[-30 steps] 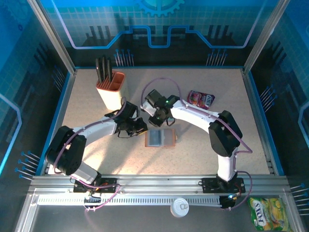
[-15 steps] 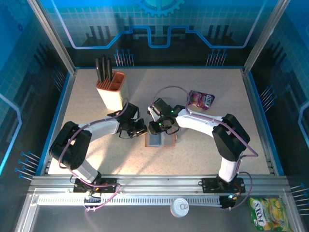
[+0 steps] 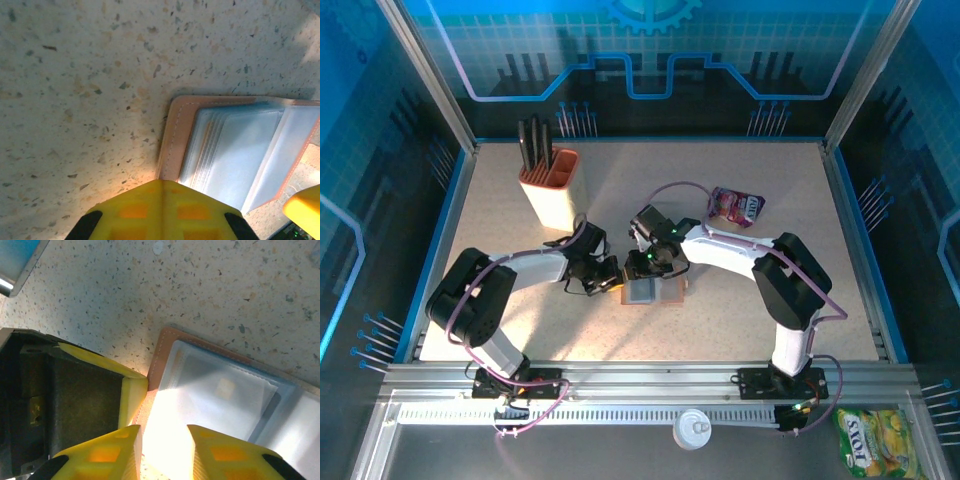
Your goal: Take the credit cards out of the card holder
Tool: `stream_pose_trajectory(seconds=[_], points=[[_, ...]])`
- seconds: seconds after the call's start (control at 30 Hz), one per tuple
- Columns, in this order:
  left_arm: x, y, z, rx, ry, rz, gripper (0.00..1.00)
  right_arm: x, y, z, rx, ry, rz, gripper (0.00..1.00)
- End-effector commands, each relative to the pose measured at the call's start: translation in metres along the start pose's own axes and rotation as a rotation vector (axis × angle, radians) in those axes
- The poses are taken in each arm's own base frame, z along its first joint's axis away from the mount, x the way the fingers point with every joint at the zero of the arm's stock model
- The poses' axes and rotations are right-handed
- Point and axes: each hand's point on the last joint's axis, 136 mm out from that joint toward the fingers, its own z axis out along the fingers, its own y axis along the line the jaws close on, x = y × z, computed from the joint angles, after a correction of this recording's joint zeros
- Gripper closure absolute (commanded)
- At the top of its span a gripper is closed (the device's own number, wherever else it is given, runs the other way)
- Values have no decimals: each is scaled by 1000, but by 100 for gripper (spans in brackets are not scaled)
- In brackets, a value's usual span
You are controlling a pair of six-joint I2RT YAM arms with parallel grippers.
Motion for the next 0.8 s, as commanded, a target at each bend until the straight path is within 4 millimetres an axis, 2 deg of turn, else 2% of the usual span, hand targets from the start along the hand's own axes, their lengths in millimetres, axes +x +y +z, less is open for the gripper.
stream_pose_trajectory(seconds=[0.0, 0.3, 0.57, 0.77], points=[[4, 5, 1, 6, 26, -2, 97, 6, -4, 9, -12, 31, 77, 66], [1, 19, -1, -19, 28, -28, 98, 12, -9, 17, 2, 69, 106, 63], [-5, 16, -4, -21, 25, -18, 98, 16, -22, 20, 32, 83, 134, 62], [-11, 6, -10, -5, 19, -12, 98, 15, -32, 11, 42, 69, 155, 62]])
